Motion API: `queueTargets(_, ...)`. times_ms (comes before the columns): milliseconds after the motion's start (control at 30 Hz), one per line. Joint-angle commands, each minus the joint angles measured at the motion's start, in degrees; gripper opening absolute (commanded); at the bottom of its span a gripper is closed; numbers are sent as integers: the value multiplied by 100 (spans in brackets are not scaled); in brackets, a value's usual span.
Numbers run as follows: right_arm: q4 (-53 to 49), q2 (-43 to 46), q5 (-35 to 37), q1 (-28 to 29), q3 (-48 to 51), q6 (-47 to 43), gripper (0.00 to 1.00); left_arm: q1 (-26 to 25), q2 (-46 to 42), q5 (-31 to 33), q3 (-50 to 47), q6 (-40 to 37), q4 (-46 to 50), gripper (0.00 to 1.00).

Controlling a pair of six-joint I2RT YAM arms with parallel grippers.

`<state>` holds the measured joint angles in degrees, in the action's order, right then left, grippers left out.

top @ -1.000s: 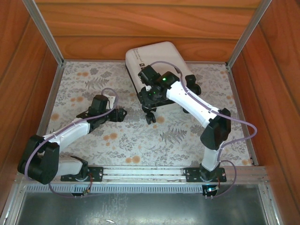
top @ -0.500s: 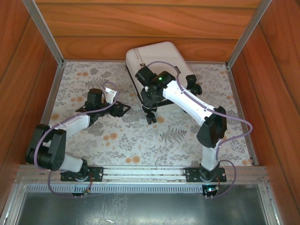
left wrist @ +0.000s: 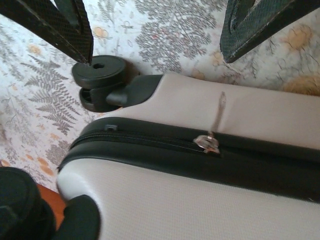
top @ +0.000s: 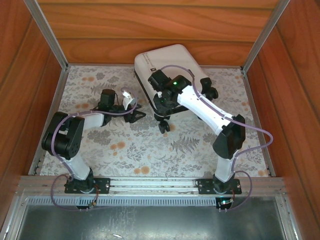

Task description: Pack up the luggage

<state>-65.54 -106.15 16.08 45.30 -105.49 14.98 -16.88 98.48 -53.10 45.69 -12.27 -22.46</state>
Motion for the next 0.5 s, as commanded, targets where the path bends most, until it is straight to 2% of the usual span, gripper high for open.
queueTargets(0, 320, 554, 203, -134, -9, -116, 0, 49, 250, -350, 277, -482, -279, 71)
queueTargets(133, 390, 654, 168, -178, 71, -167, 0, 40, 519, -231, 459, -535, -469, 71)
queueTargets(233, 450, 666, 82, -205, 99, -187, 0, 1, 679, -299, 623, -542, -572, 66)
queueTargets(467, 489, 657, -22, -223, 97, -180, 0, -364, 750, -159, 699, -737, -627, 62)
